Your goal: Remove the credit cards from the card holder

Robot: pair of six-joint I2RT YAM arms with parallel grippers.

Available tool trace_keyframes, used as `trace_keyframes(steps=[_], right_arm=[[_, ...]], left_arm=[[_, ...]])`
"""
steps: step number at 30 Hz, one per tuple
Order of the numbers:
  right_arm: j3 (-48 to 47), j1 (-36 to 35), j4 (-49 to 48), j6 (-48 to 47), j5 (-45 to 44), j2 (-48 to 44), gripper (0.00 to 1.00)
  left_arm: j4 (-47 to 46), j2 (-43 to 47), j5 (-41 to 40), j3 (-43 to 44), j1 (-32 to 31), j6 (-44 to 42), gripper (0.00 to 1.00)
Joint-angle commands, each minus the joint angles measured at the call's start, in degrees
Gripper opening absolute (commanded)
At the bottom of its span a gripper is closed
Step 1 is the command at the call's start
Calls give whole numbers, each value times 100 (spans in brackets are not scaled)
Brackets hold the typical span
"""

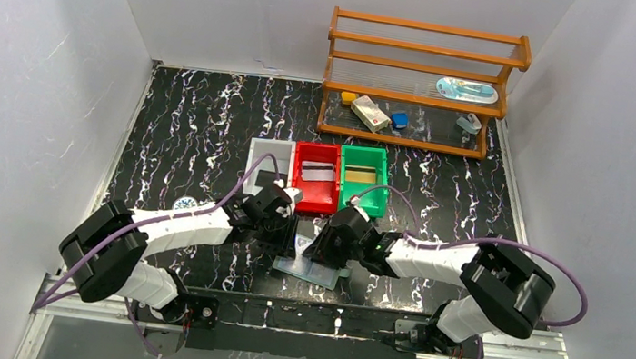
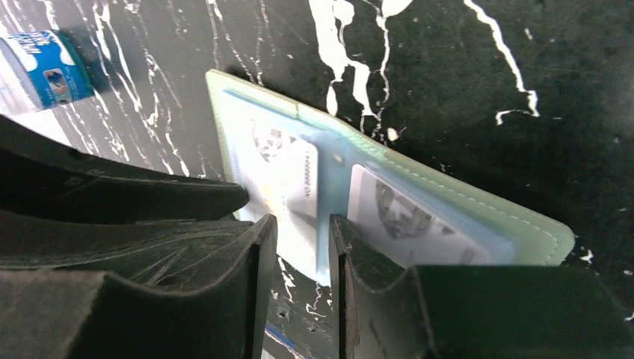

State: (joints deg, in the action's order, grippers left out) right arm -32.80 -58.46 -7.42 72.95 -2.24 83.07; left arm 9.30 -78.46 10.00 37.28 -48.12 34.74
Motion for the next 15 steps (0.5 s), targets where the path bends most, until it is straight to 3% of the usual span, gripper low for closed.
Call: trace_keyframes(steps=[1,7,15], right_arm=[[113,18,-153,15,9,229,40],[173,26,-248,95,-71,308,39],[944,116,-2214,248,341,321,25]], left_arm=[[54,32,64,-90,31,25,26],[-11,32,108,-227,32,89,26],[-115,32,142,-390,28,196,25]])
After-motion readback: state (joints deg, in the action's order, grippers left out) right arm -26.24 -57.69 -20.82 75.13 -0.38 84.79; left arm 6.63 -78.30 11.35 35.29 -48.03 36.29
